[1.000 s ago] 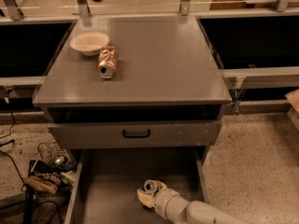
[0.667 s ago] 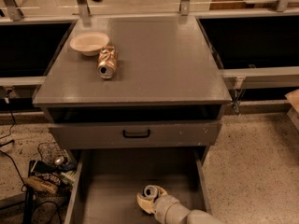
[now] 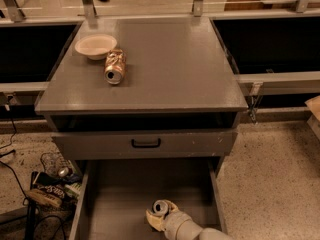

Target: Place pepsi can into middle drawer

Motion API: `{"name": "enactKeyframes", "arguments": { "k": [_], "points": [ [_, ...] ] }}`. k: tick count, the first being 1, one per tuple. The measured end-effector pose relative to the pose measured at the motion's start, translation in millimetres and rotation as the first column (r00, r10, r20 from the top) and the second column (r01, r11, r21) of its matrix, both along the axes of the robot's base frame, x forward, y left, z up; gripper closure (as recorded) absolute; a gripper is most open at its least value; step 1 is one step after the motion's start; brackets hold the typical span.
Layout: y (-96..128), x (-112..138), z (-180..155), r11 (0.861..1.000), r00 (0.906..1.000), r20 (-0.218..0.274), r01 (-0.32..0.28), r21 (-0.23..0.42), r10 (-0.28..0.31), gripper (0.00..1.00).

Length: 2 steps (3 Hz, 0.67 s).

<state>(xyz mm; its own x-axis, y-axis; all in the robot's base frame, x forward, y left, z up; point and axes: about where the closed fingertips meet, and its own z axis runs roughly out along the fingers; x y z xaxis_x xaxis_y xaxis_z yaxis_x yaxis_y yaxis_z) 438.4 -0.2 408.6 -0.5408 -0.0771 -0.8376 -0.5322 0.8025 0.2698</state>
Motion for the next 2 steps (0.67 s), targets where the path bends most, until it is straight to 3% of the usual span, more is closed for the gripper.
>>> {"name": "enactKeyframes", "arguments": {
  "k": [2],
  "points": [
    [0.1,0.0,0.0,1.0,1.0,0.0,0.0,0.0,0.0,0.5]
  ]
}}
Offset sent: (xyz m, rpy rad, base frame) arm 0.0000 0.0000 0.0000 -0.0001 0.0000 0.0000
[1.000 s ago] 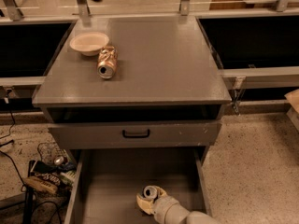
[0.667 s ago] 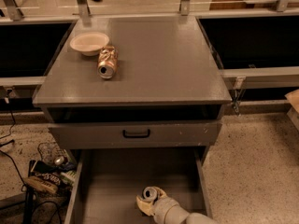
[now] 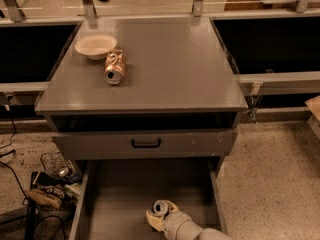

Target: Place pepsi can into middle drawer

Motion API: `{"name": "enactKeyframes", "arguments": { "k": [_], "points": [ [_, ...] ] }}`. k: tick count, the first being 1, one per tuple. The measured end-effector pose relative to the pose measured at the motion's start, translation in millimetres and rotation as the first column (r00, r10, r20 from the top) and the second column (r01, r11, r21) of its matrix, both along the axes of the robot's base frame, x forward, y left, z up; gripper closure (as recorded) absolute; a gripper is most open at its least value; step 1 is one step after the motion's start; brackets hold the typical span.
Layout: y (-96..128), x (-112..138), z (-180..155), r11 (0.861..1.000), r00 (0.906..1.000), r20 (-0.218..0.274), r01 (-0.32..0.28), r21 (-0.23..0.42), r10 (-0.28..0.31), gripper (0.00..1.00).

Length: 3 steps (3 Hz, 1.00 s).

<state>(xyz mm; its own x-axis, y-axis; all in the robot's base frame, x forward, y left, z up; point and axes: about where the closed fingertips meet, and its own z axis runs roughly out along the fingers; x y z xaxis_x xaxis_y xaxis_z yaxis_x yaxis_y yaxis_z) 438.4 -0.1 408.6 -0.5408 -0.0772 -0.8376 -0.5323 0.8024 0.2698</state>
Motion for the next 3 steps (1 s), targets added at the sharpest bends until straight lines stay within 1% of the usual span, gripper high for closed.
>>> {"name": "enactKeyframes", "arguments": {
  "k": [1,2,3],
  "points": [
    [0.0,0.0,0.0,1.0,1.0,0.0,0.0,0.0,0.0,0.19],
    [0.1,0.0,0.0,1.0,1.0,0.0,0.0,0.0,0.0,0.0],
    [0.1,0.0,0.0,1.0,1.0,0.0,0.0,0.0,0.0,0.0]
  ]
}}
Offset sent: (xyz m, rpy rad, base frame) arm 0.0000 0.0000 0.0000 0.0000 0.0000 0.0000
